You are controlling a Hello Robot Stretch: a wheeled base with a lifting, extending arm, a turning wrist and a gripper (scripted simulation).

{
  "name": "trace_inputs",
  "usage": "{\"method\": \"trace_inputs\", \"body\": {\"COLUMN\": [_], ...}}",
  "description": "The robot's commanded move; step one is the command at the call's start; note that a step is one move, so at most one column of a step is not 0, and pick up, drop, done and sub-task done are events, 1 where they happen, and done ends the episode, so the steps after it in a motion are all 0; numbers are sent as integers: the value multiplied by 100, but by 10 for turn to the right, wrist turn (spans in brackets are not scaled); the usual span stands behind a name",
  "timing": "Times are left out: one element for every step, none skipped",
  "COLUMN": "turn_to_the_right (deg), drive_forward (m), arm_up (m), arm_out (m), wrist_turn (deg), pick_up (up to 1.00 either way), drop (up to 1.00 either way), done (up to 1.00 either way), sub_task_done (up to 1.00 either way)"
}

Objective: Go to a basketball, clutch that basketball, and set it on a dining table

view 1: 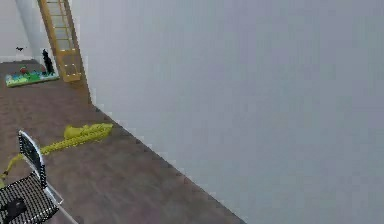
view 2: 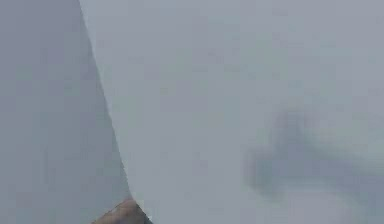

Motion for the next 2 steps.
{"method": "trace_inputs", "body": {"turn_to_the_right": [-240,-30], "drive_forward": [0,0], "arm_up": [0,0], "arm_out": [0,0], "wrist_turn": [0,0], "pick_up": [0,0], "drop": [0,0], "done": [0,0], "sub_task_done": [0,0]}}
